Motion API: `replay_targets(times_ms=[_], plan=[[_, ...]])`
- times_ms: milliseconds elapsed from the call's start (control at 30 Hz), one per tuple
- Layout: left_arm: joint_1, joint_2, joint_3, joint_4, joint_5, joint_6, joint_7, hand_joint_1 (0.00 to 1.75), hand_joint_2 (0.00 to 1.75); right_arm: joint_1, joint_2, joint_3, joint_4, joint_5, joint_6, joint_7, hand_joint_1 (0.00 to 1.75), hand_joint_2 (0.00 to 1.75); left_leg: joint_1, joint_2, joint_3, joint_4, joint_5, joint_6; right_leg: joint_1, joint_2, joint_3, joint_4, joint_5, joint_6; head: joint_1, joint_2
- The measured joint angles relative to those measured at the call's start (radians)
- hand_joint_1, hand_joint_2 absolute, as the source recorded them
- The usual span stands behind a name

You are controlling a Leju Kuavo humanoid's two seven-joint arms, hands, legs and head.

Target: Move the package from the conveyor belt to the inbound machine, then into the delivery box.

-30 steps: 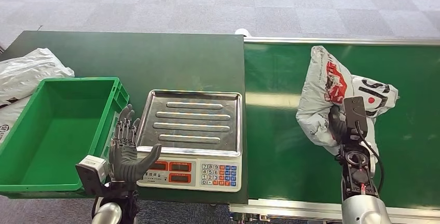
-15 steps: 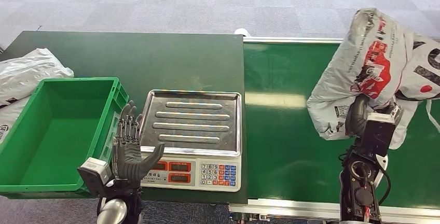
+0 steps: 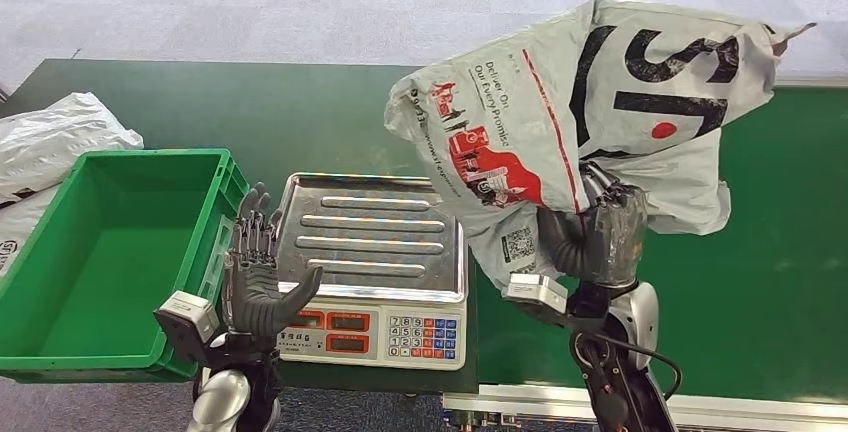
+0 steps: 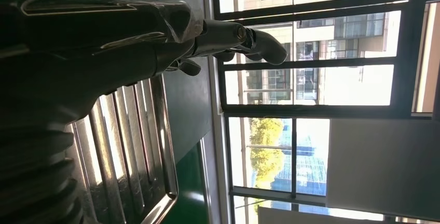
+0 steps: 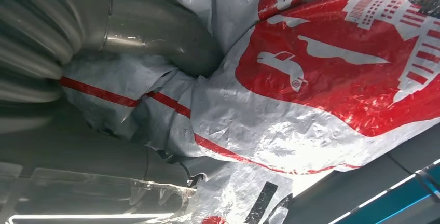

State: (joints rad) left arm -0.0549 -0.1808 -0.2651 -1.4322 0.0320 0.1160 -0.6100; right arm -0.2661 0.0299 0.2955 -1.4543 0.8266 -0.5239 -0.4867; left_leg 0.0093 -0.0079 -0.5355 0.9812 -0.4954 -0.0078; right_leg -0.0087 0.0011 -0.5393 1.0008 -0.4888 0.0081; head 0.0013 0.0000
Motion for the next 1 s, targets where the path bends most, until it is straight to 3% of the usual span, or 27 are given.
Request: replay_targets(times_ms=[267,333,500,667,833,1000], plan=[[-0.001,0.0,0.001,0.005,0.006,-0.001,0.0,0.0,1.75,-0.01,-0.002,0.041,0.018,0.021,0.028,0.023,1.75,1.75,0.0,0.0,0.0,0.0,0.0,0.0,0.0,0.0,0.0,0.0,0.0,0.0,0.0,0.0],[-0.002,0.0,0.001,0.008,0.01,-0.001,0.0,0.0,1.75,-0.02,-0.002,0.059,0.038,0.044,0.088,0.058,1.75,1.75,0.0,0.0,0.0,0.0,0.0,0.0,0.0,0.0,0.0,0.0,0.0,0.0,0.0,0.0],[-0.002,0.0,0.003,0.01,0.012,-0.006,0.002,0.0,1.75,-0.071,-0.004,0.137,0.18,0.157,0.342,0.192,1.75,1.75,0.0,-0.001,0.0,0.0,0.0,0.0,0.0,0.0,0.0,0.0,0.0,0.0,0.0,0.0],[-0.003,0.0,0.006,0.011,0.007,-0.021,0.015,0.0,1.75,-0.109,-0.003,0.193,0.321,0.161,0.469,0.233,1.75,1.75,0.0,-0.002,0.0,0.0,0.0,0.0,0.0,-0.001,0.0,0.0,0.0,0.0,0.0,0.0],[-0.008,0.0,0.009,0.021,0.001,-0.031,0.022,0.0,1.75,-0.145,-0.003,0.221,0.407,0.142,0.51,0.241,1.75,1.75,0.0,-0.002,0.0,0.0,0.0,0.0,0.0,-0.001,0.0,0.0,0.0,0.0,0.0,0.0],[-0.021,0.0,0.013,0.033,0.0,-0.031,0.024,0.0,1.75,-0.18,-0.001,0.24,0.455,0.141,0.488,0.229,1.75,1.75,0.0,-0.001,0.001,0.0,0.0,0.0,0.0,-0.001,0.0,0.0,0.0,0.0,0.0,0.0]])
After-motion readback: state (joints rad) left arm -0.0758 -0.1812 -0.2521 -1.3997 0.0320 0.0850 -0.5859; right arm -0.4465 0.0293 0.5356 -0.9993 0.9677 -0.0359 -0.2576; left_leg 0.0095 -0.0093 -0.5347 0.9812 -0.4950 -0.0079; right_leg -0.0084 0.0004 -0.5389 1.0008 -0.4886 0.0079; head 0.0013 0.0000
